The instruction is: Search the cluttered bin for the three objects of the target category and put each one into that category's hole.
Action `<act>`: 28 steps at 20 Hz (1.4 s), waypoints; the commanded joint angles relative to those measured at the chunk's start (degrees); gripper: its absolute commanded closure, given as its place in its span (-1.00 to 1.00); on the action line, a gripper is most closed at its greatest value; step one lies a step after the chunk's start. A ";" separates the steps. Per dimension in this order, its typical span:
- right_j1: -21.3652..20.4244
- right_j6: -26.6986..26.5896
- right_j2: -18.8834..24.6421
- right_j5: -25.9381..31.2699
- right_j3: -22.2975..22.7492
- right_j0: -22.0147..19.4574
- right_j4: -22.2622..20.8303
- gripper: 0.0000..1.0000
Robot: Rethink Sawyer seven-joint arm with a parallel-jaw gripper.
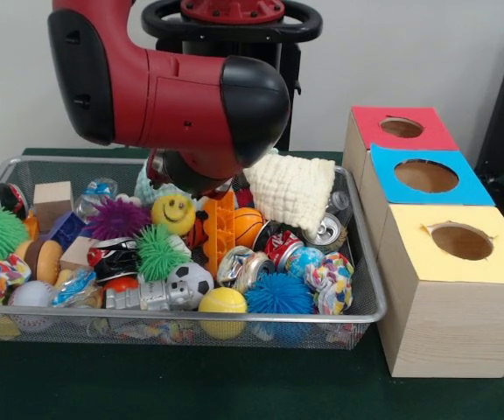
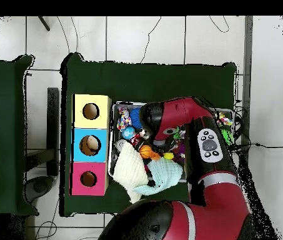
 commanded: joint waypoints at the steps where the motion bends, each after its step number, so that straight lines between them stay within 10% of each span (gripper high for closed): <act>1: -0.24 -7.49 0.83 -1.29 5.23 -0.60 0.17 -1.00; 3: -0.96 -6.41 1.46 -4.96 6.33 -1.02 0.48 -1.00; 4: -1.16 -6.09 1.67 -5.87 6.65 -1.13 0.50 1.00; 17: -4.80 -0.49 2.67 -22.66 9.46 -1.98 0.90 1.00; 28: -5.20 -2.23 1.22 -18.42 7.93 -0.64 2.17 1.00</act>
